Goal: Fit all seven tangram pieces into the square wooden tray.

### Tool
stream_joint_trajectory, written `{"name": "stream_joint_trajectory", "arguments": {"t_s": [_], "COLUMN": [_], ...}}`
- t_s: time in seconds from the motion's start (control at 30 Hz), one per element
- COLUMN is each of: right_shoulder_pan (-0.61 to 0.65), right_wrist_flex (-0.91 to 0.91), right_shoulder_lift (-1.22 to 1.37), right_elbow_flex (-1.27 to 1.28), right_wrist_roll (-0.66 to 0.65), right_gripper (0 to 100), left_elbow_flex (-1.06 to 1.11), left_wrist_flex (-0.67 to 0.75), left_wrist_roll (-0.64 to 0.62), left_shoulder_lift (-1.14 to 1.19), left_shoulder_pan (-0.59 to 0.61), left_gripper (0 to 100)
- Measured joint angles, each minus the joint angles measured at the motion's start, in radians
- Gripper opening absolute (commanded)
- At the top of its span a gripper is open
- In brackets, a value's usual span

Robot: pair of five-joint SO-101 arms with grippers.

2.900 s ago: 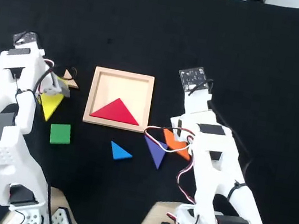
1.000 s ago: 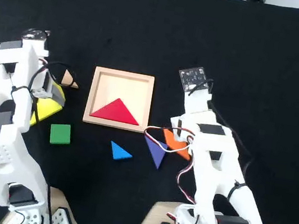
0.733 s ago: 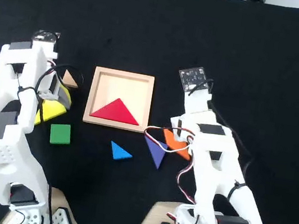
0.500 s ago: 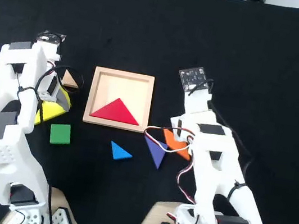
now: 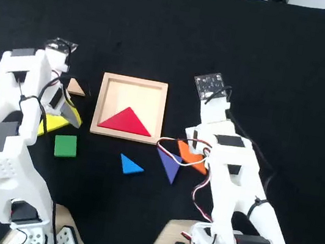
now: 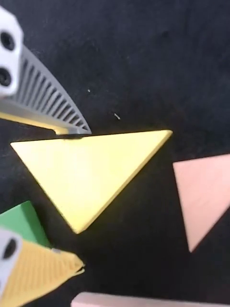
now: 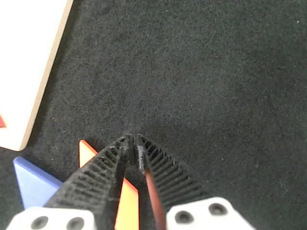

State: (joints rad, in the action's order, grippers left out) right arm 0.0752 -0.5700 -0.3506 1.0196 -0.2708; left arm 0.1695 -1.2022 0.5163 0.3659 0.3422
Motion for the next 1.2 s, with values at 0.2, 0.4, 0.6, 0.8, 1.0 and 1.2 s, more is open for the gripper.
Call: {"name": "stream_joint_trajectory", "arguments": {"t_s": [0.2,0.4,0.6,0.8,1.0,1.2], "right_shoulder_pan": [0.0,0.0,0.0,0.0,0.0,0.0], "right_wrist_flex": [0.0,0.0,0.0,0.0,0.0,0.0], "right_shoulder_lift": [0.0,0.0,0.0,0.0,0.0,0.0], "right_elbow_flex": [0.0,0.0,0.0,0.0,0.0,0.003], "right_wrist_roll": [0.0,0.0,0.0,0.0,0.0,0.0], "right_gripper": [1.1,1.1,1.1,1.1,1.1,1.1], "left_elbow_flex": [0.071,0.071,0.071,0.071,0.071,0.071], "left_wrist_flex": [0.091,0.092,0.092,0.092,0.092,0.092], "left_wrist_roll": [0.003,0.041,0.072,0.078,0.078,0.078], "left_shoulder_lift": [-0.009,-0.012,-0.012,-0.012,-0.012,-0.012], "left_shoulder_pan": [0.002,0.002,0.026,0.026,0.026,0.026], "left_gripper": [36,36,36,36,36,36]}}
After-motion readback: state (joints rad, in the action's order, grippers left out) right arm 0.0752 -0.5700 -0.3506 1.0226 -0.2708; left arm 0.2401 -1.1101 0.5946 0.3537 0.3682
